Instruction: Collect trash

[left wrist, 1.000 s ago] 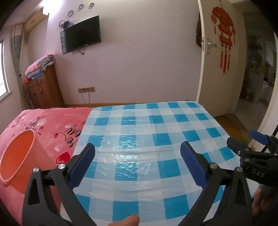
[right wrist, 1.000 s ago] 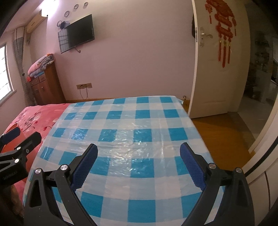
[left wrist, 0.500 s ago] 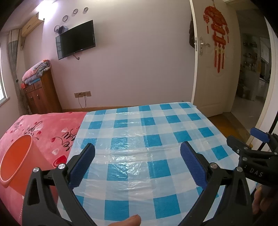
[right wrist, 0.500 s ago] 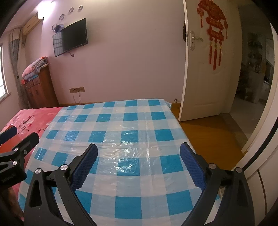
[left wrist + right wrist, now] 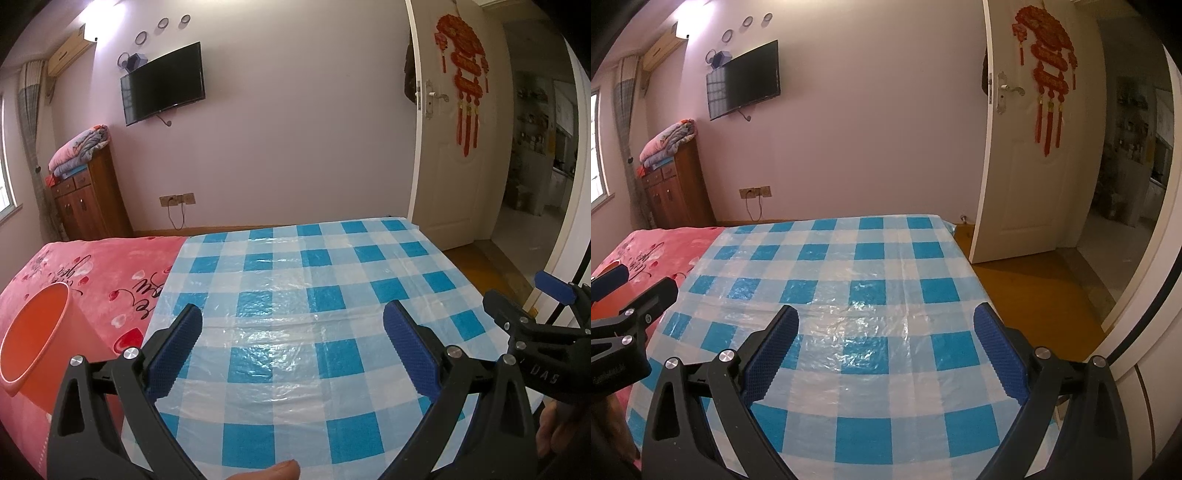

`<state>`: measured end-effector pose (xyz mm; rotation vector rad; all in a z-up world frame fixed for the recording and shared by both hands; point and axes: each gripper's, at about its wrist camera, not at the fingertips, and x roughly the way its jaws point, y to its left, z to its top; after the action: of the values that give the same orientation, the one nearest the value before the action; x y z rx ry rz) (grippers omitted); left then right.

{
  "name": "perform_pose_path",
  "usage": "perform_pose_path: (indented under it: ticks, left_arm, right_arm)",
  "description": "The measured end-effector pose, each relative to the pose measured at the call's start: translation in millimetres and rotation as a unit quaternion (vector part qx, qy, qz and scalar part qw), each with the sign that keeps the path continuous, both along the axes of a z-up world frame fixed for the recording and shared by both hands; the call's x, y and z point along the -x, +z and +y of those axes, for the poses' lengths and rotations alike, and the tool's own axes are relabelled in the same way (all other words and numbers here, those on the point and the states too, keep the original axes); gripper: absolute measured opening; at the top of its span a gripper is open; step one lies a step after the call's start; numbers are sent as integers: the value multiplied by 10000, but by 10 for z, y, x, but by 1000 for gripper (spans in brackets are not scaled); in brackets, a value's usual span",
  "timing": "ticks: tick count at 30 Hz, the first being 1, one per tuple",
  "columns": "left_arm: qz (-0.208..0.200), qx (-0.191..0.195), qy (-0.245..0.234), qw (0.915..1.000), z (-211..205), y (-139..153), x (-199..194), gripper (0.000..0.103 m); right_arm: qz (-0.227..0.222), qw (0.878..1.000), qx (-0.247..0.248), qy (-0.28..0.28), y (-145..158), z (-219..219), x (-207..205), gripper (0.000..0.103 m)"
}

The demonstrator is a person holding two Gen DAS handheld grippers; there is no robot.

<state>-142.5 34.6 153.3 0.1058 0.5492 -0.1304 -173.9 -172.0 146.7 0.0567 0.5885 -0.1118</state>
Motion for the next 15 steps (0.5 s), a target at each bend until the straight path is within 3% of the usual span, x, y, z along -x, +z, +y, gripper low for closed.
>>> perform_pose_path:
  ticks: [15]
  left_arm:
    - [351, -41, 59, 9994, -23, -266, -324, 99]
  right_arm:
    - [342, 9994, -72, 87, -291, 20, -267, 95]
